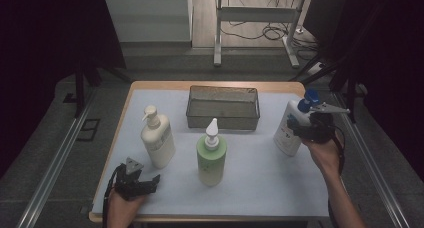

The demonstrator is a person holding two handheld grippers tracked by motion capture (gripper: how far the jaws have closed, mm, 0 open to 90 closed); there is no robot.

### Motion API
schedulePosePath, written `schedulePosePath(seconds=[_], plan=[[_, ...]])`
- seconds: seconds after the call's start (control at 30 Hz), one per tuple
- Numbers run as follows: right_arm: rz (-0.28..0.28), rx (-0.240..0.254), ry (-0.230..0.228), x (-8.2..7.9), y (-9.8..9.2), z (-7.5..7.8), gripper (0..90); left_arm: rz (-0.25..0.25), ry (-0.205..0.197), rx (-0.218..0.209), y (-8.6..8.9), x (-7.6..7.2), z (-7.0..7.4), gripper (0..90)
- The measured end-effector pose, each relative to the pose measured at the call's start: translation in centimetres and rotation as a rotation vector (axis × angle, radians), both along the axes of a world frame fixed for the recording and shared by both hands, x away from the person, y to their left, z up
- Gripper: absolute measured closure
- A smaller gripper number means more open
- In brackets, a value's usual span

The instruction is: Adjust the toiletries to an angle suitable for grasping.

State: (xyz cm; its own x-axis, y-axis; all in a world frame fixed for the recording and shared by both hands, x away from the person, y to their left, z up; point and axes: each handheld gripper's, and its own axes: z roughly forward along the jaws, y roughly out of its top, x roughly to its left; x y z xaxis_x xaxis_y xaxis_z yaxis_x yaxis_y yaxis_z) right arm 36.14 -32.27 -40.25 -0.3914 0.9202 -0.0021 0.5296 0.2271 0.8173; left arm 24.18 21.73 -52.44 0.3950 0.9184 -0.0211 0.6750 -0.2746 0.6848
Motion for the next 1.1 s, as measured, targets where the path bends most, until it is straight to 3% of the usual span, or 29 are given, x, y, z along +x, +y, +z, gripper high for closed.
schedulePosePath(seconds=[0.63,1.1], plan=[[-0.013,-0.011,0.0,-0.6,0.3,0.2,39.3,0.0,0.0,0.001,0.0,0.0,0.0,12.5],[0.049,-0.021,-0.004,-1.8,1.4,1.8,39.4,0.0,0.0,0.001,0.0,0.0,0.0,12.5]])
